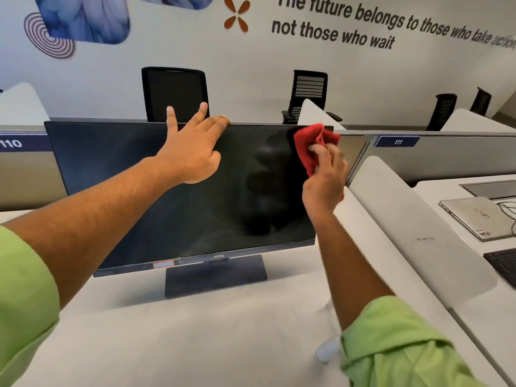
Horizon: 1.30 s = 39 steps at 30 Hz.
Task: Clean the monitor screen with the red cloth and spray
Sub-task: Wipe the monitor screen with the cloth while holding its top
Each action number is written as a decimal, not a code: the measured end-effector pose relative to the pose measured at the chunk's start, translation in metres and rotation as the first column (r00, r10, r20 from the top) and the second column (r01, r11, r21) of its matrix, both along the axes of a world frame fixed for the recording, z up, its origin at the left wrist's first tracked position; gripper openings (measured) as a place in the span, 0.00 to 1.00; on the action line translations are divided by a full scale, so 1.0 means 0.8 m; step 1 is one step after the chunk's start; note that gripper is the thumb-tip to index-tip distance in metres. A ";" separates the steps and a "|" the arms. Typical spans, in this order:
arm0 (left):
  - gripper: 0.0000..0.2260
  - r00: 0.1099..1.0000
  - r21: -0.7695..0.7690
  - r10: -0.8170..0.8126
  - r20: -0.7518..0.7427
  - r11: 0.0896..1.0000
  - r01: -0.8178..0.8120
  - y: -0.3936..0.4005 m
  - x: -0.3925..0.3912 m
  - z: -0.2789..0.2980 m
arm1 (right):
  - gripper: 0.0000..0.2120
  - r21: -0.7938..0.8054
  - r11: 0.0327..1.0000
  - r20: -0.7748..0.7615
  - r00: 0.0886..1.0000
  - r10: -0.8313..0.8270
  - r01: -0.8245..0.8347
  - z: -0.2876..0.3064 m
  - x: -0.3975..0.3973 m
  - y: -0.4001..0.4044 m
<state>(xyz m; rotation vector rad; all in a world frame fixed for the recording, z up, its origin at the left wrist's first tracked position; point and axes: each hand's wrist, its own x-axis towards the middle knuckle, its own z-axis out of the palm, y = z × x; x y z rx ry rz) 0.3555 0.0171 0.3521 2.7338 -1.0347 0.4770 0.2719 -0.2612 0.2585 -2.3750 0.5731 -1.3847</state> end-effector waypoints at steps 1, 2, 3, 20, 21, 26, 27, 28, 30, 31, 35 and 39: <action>0.31 1.000 0.001 0.001 0.000 1.000 -0.001 0.000 0.000 0.000 | 0.31 0.093 0.995 0.025 0.999 -0.031 0.028 -0.025 -0.009 0.011; 0.31 1.000 0.004 0.004 -0.001 1.000 -0.004 -0.001 0.001 0.001 | 0.31 0.205 0.977 0.033 0.997 -0.068 0.060 -0.053 -0.020 0.024; 0.31 1.000 0.006 0.005 -0.001 1.000 -0.005 -0.001 0.001 0.001 | 0.30 0.329 0.940 0.026 0.994 -0.106 0.091 -0.081 -0.033 0.039; 0.31 1.000 0.020 -0.003 0.008 1.000 0.003 0.001 0.001 -0.001 | 0.24 0.364 0.928 0.025 0.997 0.067 -0.072 -0.125 -0.051 0.089; 0.31 1.000 0.019 -0.002 0.011 1.000 0.002 0.000 0.001 0.000 | 0.24 0.501 0.866 0.009 1.000 -0.011 0.005 -0.134 -0.058 0.074; 0.31 1.000 0.019 0.001 0.022 1.000 -0.001 -0.001 0.000 0.000 | 0.25 0.700 0.704 -0.102 0.993 -0.065 0.118 -0.186 -0.092 0.120; 0.31 1.000 0.020 0.003 0.023 1.000 -0.004 0.000 0.000 -0.001 | 0.25 0.659 0.749 -0.087 0.996 -0.015 0.069 -0.190 -0.093 0.143; 0.31 1.000 0.023 0.005 0.023 1.000 -0.006 0.001 0.000 -0.001 | 0.26 0.600 0.800 -0.086 0.996 0.037 0.022 -0.190 -0.092 0.162; 0.32 1.000 0.024 0.007 0.017 1.000 -0.007 0.002 0.000 0.000 | 0.25 0.465 0.882 -0.094 0.987 0.129 -0.071 -0.178 -0.084 0.178; 0.32 1.000 0.025 0.006 0.012 1.000 -0.006 0.002 0.000 0.001 | 0.25 0.401 0.908 -0.082 0.982 0.168 -0.122 -0.167 -0.077 0.172; 0.32 1.000 0.027 0.000 0.003 1.000 0.000 0.000 -0.003 0.003 | 0.25 0.408 0.906 0.011 0.993 0.115 -0.110 -0.136 -0.055 0.103; 0.32 1.000 0.027 0.005 0.013 1.000 -0.006 -0.001 -0.004 0.002 | 0.26 0.681 0.711 -0.147 0.984 -0.102 0.175 -0.169 -0.078 0.071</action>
